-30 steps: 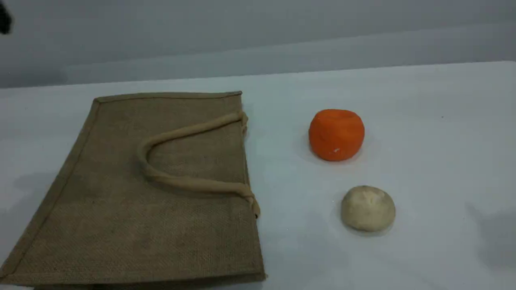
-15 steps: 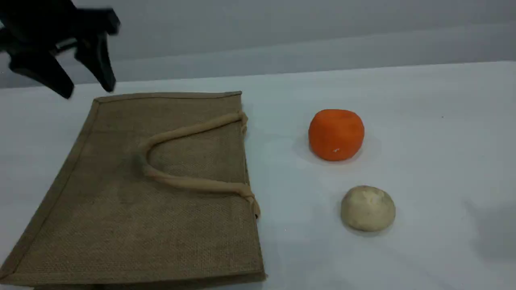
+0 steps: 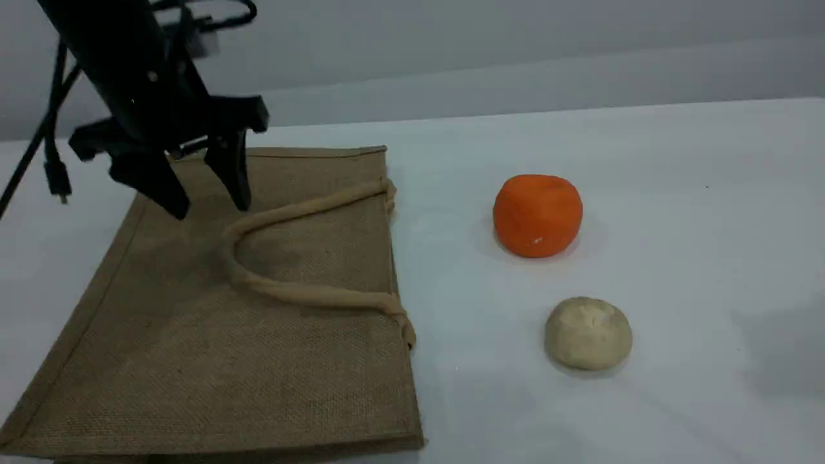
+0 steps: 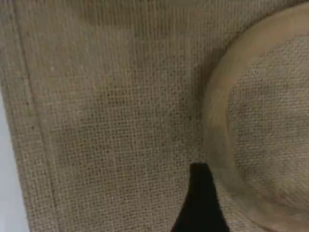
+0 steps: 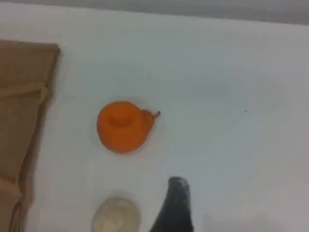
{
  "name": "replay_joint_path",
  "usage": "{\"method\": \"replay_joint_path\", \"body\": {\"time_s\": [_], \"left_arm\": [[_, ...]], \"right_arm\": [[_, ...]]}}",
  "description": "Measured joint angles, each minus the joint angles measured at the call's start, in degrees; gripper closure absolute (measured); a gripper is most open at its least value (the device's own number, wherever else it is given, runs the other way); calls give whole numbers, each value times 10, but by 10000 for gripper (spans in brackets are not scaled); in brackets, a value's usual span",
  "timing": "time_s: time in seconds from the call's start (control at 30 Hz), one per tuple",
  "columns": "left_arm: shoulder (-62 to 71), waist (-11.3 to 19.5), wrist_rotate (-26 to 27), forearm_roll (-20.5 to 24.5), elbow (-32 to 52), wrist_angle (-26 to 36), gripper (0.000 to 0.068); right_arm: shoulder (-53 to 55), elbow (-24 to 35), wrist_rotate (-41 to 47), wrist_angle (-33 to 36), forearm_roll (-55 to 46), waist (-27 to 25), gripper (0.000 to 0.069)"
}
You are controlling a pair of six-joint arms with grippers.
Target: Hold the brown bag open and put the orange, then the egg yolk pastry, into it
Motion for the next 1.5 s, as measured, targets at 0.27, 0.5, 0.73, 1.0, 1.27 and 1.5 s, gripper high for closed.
{"method": "replay_joint_path", "body": {"time_s": [0.27, 0.5, 0.73, 1.0, 1.27, 1.5], "left_arm": [[20, 0, -21, 1, 0, 9, 205], [48, 0, -25, 1, 0, -14, 205], [71, 0, -25, 0, 0, -35, 205], [79, 0, -25, 0, 0, -56, 246], [79, 0, -9, 0, 0, -63, 464], [78, 0, 28, -1, 0, -60, 581]], "right_arm": [[1, 0, -2, -4, 0, 0, 109], [0, 0, -2, -4, 0, 0, 109], [0, 0, -2, -4, 0, 0, 109], [0, 0, -2, -4, 0, 0, 109], [0, 0, -2, -4, 0, 0, 109], [0, 0, -2, -4, 0, 0, 109]]}}
